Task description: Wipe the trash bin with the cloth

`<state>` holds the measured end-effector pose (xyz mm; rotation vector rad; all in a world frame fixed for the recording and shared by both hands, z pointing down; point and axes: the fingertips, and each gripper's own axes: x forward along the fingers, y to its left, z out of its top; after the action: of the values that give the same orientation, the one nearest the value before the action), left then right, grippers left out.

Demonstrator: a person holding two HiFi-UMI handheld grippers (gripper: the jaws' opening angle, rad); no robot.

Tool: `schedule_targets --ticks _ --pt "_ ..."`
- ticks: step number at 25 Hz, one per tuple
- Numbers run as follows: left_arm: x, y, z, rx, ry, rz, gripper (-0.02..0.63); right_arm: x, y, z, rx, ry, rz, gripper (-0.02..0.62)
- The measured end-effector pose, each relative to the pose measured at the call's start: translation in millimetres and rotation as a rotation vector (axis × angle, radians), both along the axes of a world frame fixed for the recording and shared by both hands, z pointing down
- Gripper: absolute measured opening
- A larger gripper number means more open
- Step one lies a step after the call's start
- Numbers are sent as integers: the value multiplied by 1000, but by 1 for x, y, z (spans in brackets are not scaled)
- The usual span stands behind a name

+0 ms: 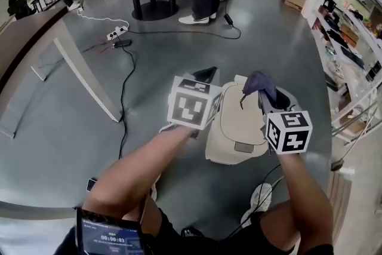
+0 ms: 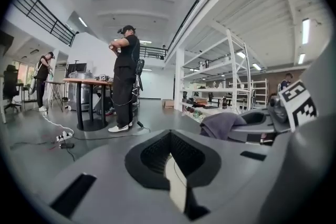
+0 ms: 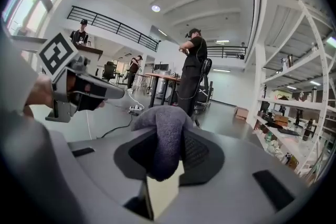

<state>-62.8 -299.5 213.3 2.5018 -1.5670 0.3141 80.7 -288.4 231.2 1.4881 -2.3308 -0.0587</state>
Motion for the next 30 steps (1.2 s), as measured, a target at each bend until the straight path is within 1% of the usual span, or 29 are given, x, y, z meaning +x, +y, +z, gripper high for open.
schedule_targets --ticks 2,5,8,10,12,15,19,26,27,30 --pt "-3 -11 8 -1 -34 1 -3 -2 -20 16 -39 -9 10 91" --pt "-7 -22 20 15 -53 -5 -3 -8 -47 39 -108 -61 18 91" --pt "-21 -29 39 -2 -74 -9 -3 -33 -68 58 -179 -52 1 91" --pt "-23 -33 43 -28 -42 -15 -3 -38 -80 64 -209 -42 -5 91" --pt "-17 -33 39 -41 1 -18 -3 -35 -89 74 -246 -25 -17 91" --pt "-15 -32 36 -36 9 -16 -3 -44 -103 92 -305 -9 -38 91" --pt "-15 -32 44 -24 -44 -10 -3 -56 -116 110 -332 27 -41 91" --pt "-20 -29 57 -13 -138 -6 -3 -49 -127 142 -390 129 -16 91" --pt "-19 -29 59 -16 -141 -3 -3 -48 -128 144 -393 133 -14 91" --pt "-18 -29 62 -40 -117 -5 -3 -43 -129 147 -401 138 -9 91"
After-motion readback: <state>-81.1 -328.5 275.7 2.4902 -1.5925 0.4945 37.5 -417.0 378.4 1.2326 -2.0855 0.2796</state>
